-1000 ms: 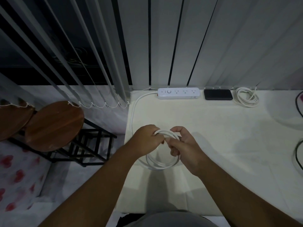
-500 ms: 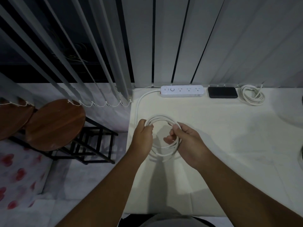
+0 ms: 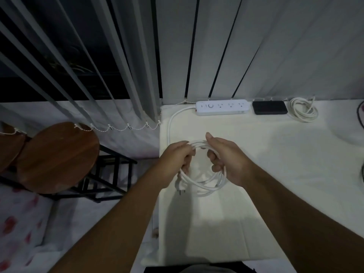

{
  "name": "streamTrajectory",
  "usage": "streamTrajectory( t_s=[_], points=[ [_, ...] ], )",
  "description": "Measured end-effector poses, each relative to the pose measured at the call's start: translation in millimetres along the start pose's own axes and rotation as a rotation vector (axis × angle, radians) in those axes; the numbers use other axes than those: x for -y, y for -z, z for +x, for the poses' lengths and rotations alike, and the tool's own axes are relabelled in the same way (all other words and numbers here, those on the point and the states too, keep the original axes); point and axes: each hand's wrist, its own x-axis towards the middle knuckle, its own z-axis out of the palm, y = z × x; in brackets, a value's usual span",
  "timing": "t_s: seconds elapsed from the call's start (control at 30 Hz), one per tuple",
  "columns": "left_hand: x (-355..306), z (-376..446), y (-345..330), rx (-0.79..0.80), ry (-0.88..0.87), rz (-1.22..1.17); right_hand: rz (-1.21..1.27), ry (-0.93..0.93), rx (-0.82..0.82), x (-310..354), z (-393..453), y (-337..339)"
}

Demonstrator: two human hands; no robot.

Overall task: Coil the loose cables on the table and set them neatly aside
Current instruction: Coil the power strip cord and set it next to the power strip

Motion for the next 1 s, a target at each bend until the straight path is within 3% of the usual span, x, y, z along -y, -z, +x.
streamTrajectory(
  t_s=[0.13,0.27,0.37,0.47,0.53,0.67,0.73,0.87,0.93,1.0],
  points=[
    [8.9,10.3,3.2,-0.189,-0.136,0.015,0.235,-0.064,0.055,-16.6,-5.4,-2.3],
    [21.1,22.2,-4.0,-0.345,-0.233,0.079,0.486,-0.025,-0.029,-31.3,-3.3,-7.8],
    [27.0,25.3,-24.8,-0.442,-0.257,0.002,0.411,0.058,-0.22,-24.0,9.5,-12.6],
    [31.6,28.5,-39.6,-0.498,-0.222,-0.033,0.309,-0.029,-0.352,-8.4,24.2,-10.0],
    [38.2,29.6,-38.7,-0.455,-0.154,0.034,0.171,-0.096,-0.385,1.5,33.0,-2.0],
    [31.1,27.5,-31.1,-0.271,-0.075,0.117,-0.221,-0.084,-0.342,3.8,47.8,12.4],
    [11.9,33.0,-27.4,-0.24,-0.022,0.062,-0.293,-0.046,-0.298,-0.6,52.4,13.8],
    [-20.2,49.5,-27.2,-0.193,0.186,0.178,-0.167,-0.021,-0.236,-9.2,57.1,11.0],
    [-19.7,56.5,-28.1,-0.274,0.16,0.24,-0.021,-0.023,-0.123,-11.7,55.7,14.0],
    [-12.1,63.4,-24.7,-0.376,0.185,0.092,0.122,-0.048,-0.016,-15.0,50.3,17.9]
  ],
)
